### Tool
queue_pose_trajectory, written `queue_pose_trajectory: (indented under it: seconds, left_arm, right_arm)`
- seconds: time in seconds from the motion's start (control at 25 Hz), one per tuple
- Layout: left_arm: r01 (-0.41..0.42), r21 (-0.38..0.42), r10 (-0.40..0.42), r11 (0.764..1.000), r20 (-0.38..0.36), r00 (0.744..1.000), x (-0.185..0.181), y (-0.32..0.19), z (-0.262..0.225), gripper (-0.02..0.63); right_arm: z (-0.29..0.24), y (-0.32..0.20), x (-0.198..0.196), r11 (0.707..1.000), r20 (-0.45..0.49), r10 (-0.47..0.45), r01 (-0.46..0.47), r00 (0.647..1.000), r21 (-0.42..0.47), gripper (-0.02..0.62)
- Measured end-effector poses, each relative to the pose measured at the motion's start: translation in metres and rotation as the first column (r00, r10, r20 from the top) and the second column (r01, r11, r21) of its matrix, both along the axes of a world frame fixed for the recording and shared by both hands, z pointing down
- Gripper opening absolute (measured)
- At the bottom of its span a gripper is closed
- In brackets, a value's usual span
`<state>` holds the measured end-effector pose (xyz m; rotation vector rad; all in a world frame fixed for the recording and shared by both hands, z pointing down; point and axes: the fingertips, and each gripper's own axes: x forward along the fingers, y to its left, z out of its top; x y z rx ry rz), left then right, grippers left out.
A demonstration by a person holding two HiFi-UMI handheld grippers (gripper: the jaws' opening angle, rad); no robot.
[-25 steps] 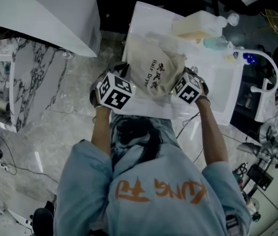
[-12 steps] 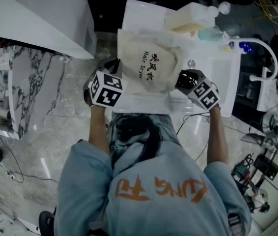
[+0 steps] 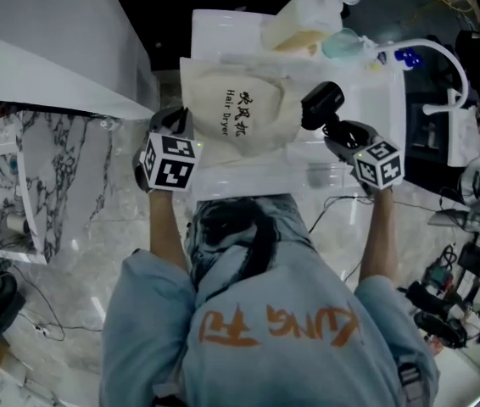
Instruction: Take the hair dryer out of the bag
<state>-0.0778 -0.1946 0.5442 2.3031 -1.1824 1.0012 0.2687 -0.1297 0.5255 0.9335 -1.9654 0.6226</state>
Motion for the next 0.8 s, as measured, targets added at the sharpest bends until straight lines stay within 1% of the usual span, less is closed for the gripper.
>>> queue_pose_trajectory:
  seconds: [0.08,0.2,0.28,0.36,0.44,0.48,0.52,0.56,0.64,0.72,0.8]
  left_arm:
    - [0.002,0.019,-0.001,1.000,-0.006,1.000,0.002,-0.002,-0.003,0.008]
    - [0.006,0.030,-0.005,1.000,-0.035,0.999,0.010,-0.003,-0.012,0.015]
    - [0.009,0.042,-0.008,0.999,-0.034,0.999,0.015,-0.012,-0.029,0.039]
    - [-0.006,0.079,0.007,0.997,-0.014,1.000,0.023,-0.032,-0.056,0.055]
    - [-0.040,0.127,0.040,0.991,0.002,0.999,0.037,-0.047,-0.087,0.072]
    - [-0.056,0.163,0.059,0.985,-0.014,0.998,0.047,-0.052,-0.103,0.074]
    - [-0.072,0.207,0.084,0.976,-0.053,0.995,0.062,-0.056,-0.120,0.074]
    - [-0.088,0.254,0.118,0.963,-0.105,0.988,0.079,-0.059,-0.136,0.074]
    - [-0.115,0.338,0.194,0.934,-0.209,0.958,0.118,-0.062,-0.164,0.073]
    - [-0.130,0.387,0.259,0.913,-0.302,0.918,0.156,-0.060,-0.184,0.072]
    - [-0.138,0.412,0.306,0.901,-0.376,0.875,0.191,-0.057,-0.196,0.071]
  right_arm:
    - [-0.004,0.000,0.010,0.997,0.038,0.076,-0.077,0.996,0.018,0.276]
    - [-0.009,-0.002,0.022,0.983,0.082,0.175,-0.179,0.981,0.038,0.276]
    - [-0.011,-0.006,0.027,0.972,0.099,0.225,-0.230,0.969,0.050,0.276]
    - [-0.015,-0.014,0.029,0.958,0.116,0.272,-0.280,0.955,0.059,0.276]
    - [-0.018,-0.016,0.029,0.943,0.141,0.315,-0.326,0.939,0.063,0.276]
    - [-0.020,-0.017,0.028,0.937,0.157,0.329,-0.342,0.931,0.065,0.276]
    - [-0.022,-0.018,0.027,0.932,0.174,0.340,-0.356,0.924,0.069,0.276]
    - [-0.024,-0.020,0.026,0.926,0.190,0.350,-0.369,0.917,0.074,0.276]
    - [-0.028,-0.025,0.025,0.911,0.208,0.378,-0.402,0.902,0.090,0.276]
    - [-0.032,-0.029,0.026,0.895,0.214,0.406,-0.434,0.889,0.106,0.276]
    - [-0.038,-0.034,0.025,0.881,0.237,0.422,-0.457,0.875,0.119,0.276]
